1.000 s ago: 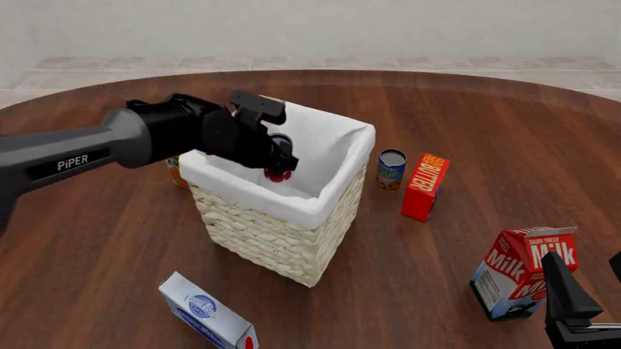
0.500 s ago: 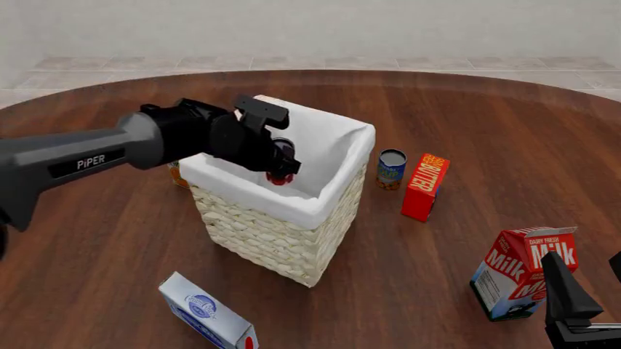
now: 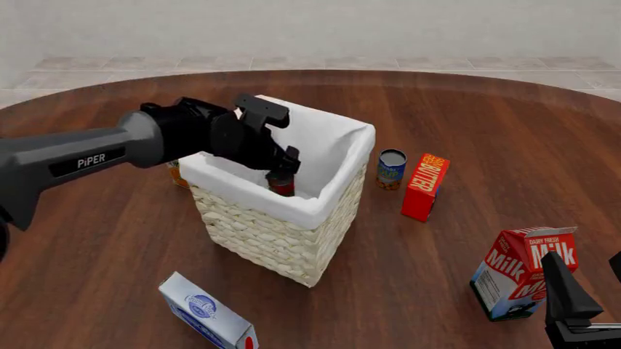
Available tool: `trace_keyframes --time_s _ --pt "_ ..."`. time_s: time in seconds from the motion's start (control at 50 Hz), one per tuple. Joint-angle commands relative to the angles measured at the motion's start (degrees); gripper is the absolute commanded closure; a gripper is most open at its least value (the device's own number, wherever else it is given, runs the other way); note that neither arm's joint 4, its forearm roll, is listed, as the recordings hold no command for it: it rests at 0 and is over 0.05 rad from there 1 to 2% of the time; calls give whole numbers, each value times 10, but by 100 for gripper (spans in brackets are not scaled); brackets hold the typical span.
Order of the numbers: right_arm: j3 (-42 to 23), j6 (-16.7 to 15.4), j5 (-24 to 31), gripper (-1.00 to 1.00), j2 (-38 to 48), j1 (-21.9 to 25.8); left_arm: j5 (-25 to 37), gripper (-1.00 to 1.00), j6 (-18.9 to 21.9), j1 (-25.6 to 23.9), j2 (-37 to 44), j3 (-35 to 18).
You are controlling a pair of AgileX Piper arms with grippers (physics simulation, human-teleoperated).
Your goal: Pick up the tomato sauce, and put it in the basket.
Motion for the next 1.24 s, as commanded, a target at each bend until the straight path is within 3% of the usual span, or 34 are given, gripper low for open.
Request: trace_keyframes --time_s 0.02,0.22,0.64,0.84,0.9,1.24 --pt "0 0 0 -100 0 0 -1 -100 5 6 -4 1" --pt "0 0 0 -100 0 0 2 -100 -3 -1 -42 11" --pt "0 0 0 -100 0 0 40 -100 -11 -13 -211 65" --pt "0 0 0 -100 0 0 66 -100 -48 -30 -290 76" --pt "0 0 0 -100 0 0 65 -100 -40 -31 -308 86" --pt "0 0 0 -100 0 0 72 -100 -80 -54 -438 118"
